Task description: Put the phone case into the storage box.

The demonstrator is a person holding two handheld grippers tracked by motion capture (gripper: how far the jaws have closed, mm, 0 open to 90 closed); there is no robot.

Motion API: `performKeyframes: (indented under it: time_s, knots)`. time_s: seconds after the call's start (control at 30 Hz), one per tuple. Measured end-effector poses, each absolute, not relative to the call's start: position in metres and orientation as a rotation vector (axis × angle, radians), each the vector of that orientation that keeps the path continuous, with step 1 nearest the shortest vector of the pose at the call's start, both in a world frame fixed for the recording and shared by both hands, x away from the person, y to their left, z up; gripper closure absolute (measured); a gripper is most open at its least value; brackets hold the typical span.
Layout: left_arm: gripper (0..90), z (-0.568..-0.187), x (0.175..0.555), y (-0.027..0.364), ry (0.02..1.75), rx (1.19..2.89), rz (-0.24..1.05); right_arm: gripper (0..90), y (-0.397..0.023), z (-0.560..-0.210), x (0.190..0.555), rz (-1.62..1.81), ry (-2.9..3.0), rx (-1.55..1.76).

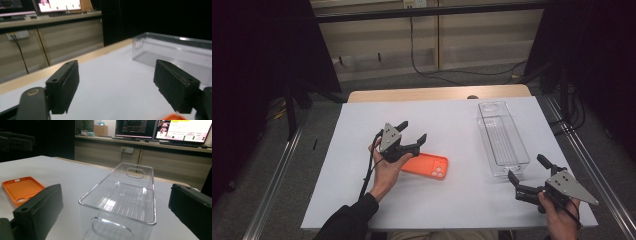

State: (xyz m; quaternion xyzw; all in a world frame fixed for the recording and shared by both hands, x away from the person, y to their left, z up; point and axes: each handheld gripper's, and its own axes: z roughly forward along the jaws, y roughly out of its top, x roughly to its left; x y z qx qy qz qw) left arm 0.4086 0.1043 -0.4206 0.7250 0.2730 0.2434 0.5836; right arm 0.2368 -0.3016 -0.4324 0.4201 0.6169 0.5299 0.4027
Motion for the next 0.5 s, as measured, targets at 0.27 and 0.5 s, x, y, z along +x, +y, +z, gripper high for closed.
performKeyframes:
  time_s: [0.27,0.5]
  knots:
    - [38.6,-0.4201,0.4102,0.1071,0.636,1.678,0.517,0.0,-0.3018,-0.4324,0.2362,1.339,1.558,1.060]
    - [62.1,-0.4162,0.4102,0.1124,0.612,1.651,0.497,0.0,-0.3020,-0.4323,0.2359,1.334,1.555,1.060]
